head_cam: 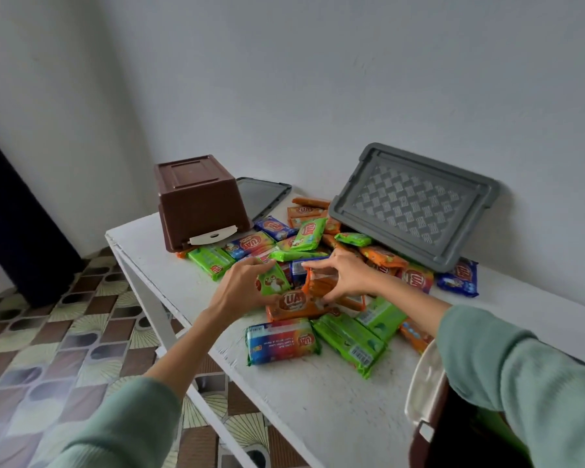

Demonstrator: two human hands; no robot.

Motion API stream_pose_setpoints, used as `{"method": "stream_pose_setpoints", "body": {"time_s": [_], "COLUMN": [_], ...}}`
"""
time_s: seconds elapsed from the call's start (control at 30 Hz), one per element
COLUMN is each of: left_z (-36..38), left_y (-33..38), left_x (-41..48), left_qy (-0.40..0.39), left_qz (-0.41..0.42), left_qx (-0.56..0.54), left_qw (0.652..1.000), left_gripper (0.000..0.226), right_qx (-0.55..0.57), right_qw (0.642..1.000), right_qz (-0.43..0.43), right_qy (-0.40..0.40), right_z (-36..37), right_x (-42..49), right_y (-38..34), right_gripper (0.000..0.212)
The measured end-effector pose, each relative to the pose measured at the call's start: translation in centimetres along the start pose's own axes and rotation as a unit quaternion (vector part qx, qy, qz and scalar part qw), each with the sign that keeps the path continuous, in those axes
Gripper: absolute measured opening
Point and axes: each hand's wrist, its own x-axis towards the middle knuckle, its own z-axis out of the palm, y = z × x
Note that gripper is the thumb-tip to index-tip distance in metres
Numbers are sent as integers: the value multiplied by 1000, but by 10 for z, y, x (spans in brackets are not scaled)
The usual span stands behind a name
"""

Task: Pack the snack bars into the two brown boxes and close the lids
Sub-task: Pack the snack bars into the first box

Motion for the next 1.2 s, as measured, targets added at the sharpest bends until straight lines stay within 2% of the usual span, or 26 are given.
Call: {"method": "stream_pose_setpoints", "body": {"time_s": [0.1,0.2,0.37,0.5,0.7,0.9,0.97,1.07,1.2], "left_z": [-14,-30,-49,-42,1,57,71,80,81], "left_y": [19,52,127,200,289,325,326,323,322], "left_x": [12,29,53,54,25,-10,-15,-17,-20], "left_qy": [27,22,-8,-77,-201,-318,-325,-319,-257], "left_qz": [25,76,205,318,450,514,528,535,584], "left_qx": [-26,-37,-74,-75,-100,17,57,84,122], "left_qw": [999,996,976,942,864,797,782,778,760], "left_gripper": [68,68,66,65,66,70,67,69,61], "right_qx": [16,-7,-62,-59,-45,-42,-49,-67,-90], "right_qw": [998,994,979,971,949,931,929,920,913], "right_qz": [5,29,100,175,293,359,363,378,386], "right_qy": [60,109,164,155,107,50,47,79,94], "right_z": [-24,-55,-108,-123,-101,-46,-27,-8,-1], "right_x": [-16,-45,-124,-213,-327,-372,-375,-371,-368], "right_y": [-5,-8,0,6,8,11,11,12,12], "right_gripper": [82,82,82,80,76,80,82,85,83]}}
